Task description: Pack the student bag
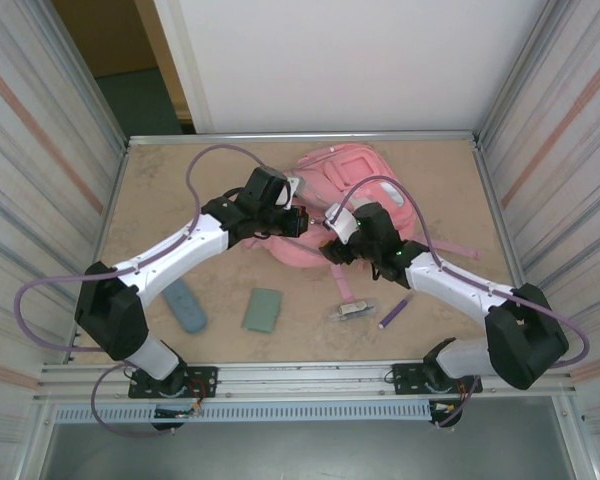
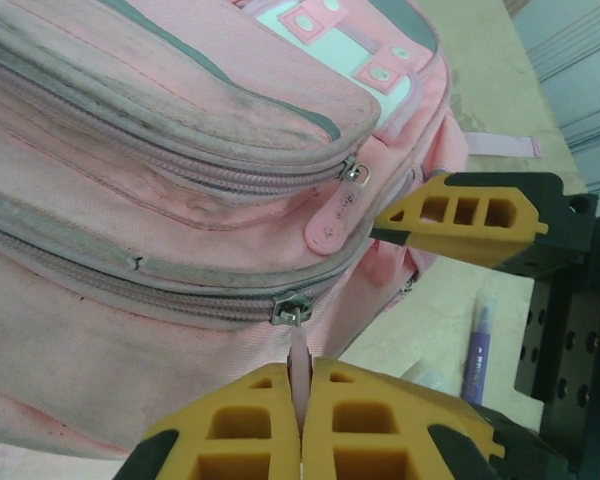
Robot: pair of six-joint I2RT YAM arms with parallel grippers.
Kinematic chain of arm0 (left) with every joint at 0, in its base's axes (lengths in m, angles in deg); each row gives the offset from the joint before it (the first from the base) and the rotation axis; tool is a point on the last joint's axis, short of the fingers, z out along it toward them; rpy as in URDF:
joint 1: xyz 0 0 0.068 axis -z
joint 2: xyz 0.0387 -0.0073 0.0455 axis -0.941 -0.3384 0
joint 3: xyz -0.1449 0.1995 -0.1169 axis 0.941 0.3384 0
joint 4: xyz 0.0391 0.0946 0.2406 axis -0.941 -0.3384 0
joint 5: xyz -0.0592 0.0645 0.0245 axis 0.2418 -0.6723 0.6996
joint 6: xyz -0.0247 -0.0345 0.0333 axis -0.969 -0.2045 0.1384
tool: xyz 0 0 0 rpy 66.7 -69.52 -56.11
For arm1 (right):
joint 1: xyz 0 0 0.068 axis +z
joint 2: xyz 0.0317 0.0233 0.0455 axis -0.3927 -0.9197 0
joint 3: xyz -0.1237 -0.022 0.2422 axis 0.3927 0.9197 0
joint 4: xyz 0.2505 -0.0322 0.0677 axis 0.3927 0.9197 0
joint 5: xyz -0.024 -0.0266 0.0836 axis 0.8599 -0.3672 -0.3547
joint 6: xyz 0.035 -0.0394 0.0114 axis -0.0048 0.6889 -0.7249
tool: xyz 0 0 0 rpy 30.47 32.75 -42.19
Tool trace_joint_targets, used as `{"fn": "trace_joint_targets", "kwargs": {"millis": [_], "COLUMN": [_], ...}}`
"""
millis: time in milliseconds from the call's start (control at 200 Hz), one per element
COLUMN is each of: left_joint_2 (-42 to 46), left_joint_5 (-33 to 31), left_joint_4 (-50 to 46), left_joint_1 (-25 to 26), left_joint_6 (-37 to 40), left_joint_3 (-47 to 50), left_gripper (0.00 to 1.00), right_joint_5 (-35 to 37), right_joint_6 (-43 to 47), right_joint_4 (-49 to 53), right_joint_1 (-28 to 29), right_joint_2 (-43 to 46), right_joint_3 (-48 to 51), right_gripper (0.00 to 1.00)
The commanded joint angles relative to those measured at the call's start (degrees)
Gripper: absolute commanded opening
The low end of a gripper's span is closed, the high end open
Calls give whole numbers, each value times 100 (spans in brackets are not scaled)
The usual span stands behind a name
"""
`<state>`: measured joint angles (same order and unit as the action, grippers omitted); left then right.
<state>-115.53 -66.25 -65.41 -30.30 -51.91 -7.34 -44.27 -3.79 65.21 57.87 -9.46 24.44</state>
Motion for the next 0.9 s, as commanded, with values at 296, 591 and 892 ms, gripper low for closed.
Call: {"fn": "trace_joint_targets", "kwargs": {"millis": [296, 591, 892], "left_joint_2": [-55, -167, -32], "left_joint_5": [889, 1115, 1066], "left_joint_4": [782, 813, 799], "left_joint_1": [112, 121, 191], "left_joint_6": [-69, -209, -160], "left_joint_3": [-68, -190, -60], "left_gripper": [0, 0, 0], "right_joint_5": [-2464, -2564, -1647], "right_joint_6": [2480, 2327, 2358], "right_joint_4": [193, -407, -708], "right_joint_1": [-581, -860, -852], "right_joint_2": [10, 658, 82], "right_joint_3": [-325, 117, 156], "right_gripper": [58, 57, 53]}}
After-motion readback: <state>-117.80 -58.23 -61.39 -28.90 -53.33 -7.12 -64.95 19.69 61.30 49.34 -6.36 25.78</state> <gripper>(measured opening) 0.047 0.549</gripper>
